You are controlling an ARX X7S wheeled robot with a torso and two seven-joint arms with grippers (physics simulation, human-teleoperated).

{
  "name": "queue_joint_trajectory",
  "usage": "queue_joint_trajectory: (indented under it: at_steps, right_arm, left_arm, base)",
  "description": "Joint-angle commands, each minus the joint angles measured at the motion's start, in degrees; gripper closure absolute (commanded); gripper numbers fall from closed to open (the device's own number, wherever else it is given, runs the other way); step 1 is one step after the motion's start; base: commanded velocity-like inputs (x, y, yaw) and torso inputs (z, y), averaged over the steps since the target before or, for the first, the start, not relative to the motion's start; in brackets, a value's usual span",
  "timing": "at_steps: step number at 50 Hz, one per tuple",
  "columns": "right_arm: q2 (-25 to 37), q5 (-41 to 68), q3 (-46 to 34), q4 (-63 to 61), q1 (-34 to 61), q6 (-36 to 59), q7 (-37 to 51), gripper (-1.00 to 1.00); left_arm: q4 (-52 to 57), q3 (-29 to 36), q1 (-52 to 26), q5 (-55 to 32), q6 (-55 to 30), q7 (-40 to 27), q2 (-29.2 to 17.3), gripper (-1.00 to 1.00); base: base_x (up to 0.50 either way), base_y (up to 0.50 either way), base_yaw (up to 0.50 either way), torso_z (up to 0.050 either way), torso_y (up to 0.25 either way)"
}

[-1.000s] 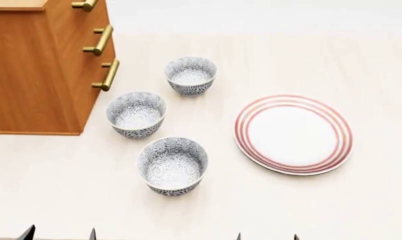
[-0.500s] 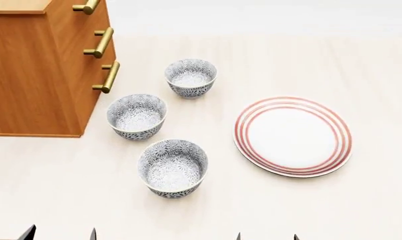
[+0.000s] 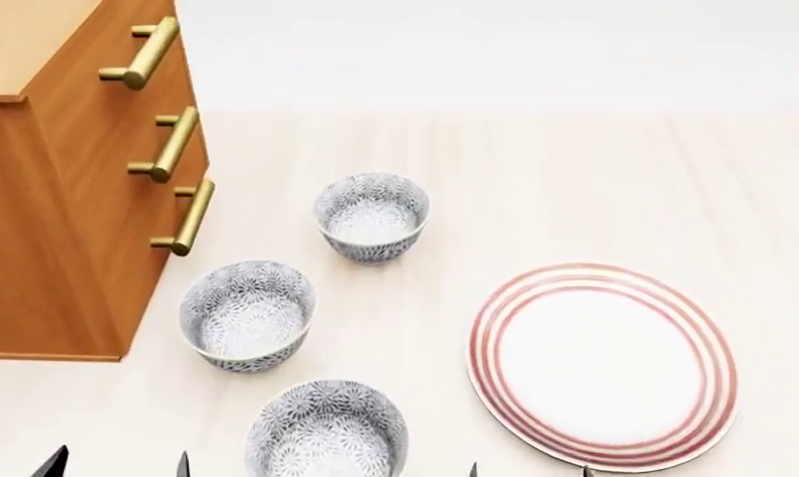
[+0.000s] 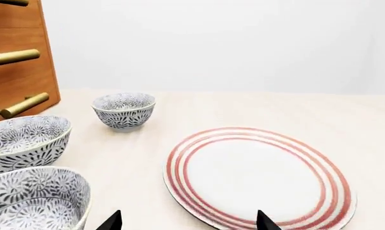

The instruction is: Open the top drawer of the cabinet.

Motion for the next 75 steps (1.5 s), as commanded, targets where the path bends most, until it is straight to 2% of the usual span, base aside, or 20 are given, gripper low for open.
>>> queue_joint_trajectory:
  at_steps: [1,40,41,42,43,44,45,49,61,63,65,66,67,68,69,71,72,73,75]
  right_arm:
    - [0.4,0.4,-0.5,-0.1,0.1,0.2,0.5,-1.0]
    - [1.5,1.7,-1.9,0.3,0.4,-0.3,1.8,-1.0]
    - [5.4,3.6,-2.2,-8.3,5.8,8.3,6.6,-1.0]
    - [-3.2,-5.0,5.9,-16.9,3.9,16.9,-2.0,-1.0]
    - [-7.3,-11.2,5.4,-25.5,4.1,25.5,-9.5,-1.0]
    - [-6.9,-10.8,5.2,-34.0,4.1,34.1,-9.1,-1.0]
    - [-6.7,-10.5,5.1,-37.6,4.0,35.0,-8.7,-1.0]
    - [-5.8,-9.7,4.4,-38.5,4.0,35.2,-7.7,-1.0]
    - [-4.3,-8.0,3.7,-39.9,3.7,35.7,-6.0,-1.0]
    - [-4.1,-7.9,3.6,-40.3,3.7,36.0,-5.8,-1.0]
    - [-3.8,-7.7,3.5,-39.9,3.1,35.1,-5.6,-1.0]
    - [-3.7,-7.6,3.6,-39.4,2.9,34.6,-5.5,-1.0]
    - [-3.6,-7.5,3.5,-39.0,2.7,34.3,-5.5,-1.0]
    - [-3.5,-7.4,3.5,-39.0,2.8,34.5,-5.4,-1.0]
    - [-3.4,-7.4,3.4,-38.6,2.5,33.8,-5.2,-1.0]
    - [-3.3,-7.0,3.6,-38.9,2.4,34.0,-5.1,-1.0]
    - [-3.1,-7.0,3.6,-38.7,2.1,33.5,-5.0,-1.0]
    - [-3.0,-6.9,3.5,-38.7,2.1,33.4,-5.0,-1.0]
    - [-2.7,-6.8,3.5,-38.1,1.9,32.6,-4.8,-1.0]
  left_arm:
    - [0.0,0.4,-0.1,-0.5,0.1,-0.5,-0.4,-1.0]
    - [0.0,1.9,-0.3,-1.6,0.3,-2.0,-1.6,-1.0]
    - [8.6,1.7,-6.1,-9.7,-8.3,-8.6,-5.8,-1.0]
    - [17.2,-5.3,-4.0,-1.1,-16.9,0.0,2.8,-1.0]
    - [25.8,-4.3,-4.4,7.5,-25.5,8.6,7.2,-1.0]
    - [34.4,-4.0,-4.4,7.7,-34.1,8.7,6.8,-1.0]
    - [43.0,-3.8,-4.5,7.5,-42.7,8.3,6.6,-1.0]
    - [45.0,-4.0,-5.1,6.5,-45.0,7.3,6.1,-1.0]
    - [45.5,-2.2,-4.4,7.6,-43.9,5.0,3.0,-1.0]
    - [44.9,-0.7,-4.5,10.0,-42.8,3.9,1.4,-1.0]
    - [43.2,7.2,-3.8,18.6,-38.6,3.3,-5.4,-1.0]
    - [42.0,13.8,-4.1,27.2,-37.1,1.3,-10.0,-1.0]
    - [41.5,17.7,-5.0,35.8,-37.4,0.6,-12.5,-1.0]
    - [41.1,20.2,-5.7,40.3,-37.9,1.0,-14.0,-1.0]
    - [39.4,25.0,-7.3,48.9,-37.1,0.3,-17.3,-1.0]
    - [35.0,30.9,-9.2,66.1,-36.6,1.9,-20.9,-1.0]
    - [33.9,31.7,-9.7,74.0,-37.2,3.5,-21.3,-1.0]
    - [33.1,32.7,-10.2,77.2,-37.6,8.0,-22.5,-1.0]
    - [33.7,32.2,-11.5,77.7,-37.6,9.4,-23.0,-1.0]
  base:
    - [0.5,0.0,0.0,0.0,0.0]
    - [0.47,0.0,0.0,0.0,0.0]
    - [0.0,0.0,0.0,0.0,0.0]
    - [0.0,0.0,0.0,0.0,0.0]
    - [0.0,0.0,0.0,0.0,0.0]
    - [0.0,0.0,0.0,0.0,0.0]
    - [0.0,0.0,0.0,0.0,0.0]
    - [0.0,0.0,0.0,0.0,0.0]
    - [0.0,0.0,0.0,0.0,0.0]
    - [0.0,0.0,0.0,0.0,0.0]
    - [0.0,0.0,0.0,0.0,0.0]
    - [0.0,0.0,0.0,0.0,0.0]
    - [0.0,0.0,0.0,0.0,0.0]
    - [0.0,0.0,0.0,0.0,0.0]
    - [0.0,0.0,0.0,0.0,0.0]
    - [0.0,0.0,0.0,0.0,0.0]
    - [0.0,0.0,0.0,0.0,0.0]
    - [0.0,0.0,0.0,0.0,0.0]
    - [0.0,0.0,0.0,0.0,0.0]
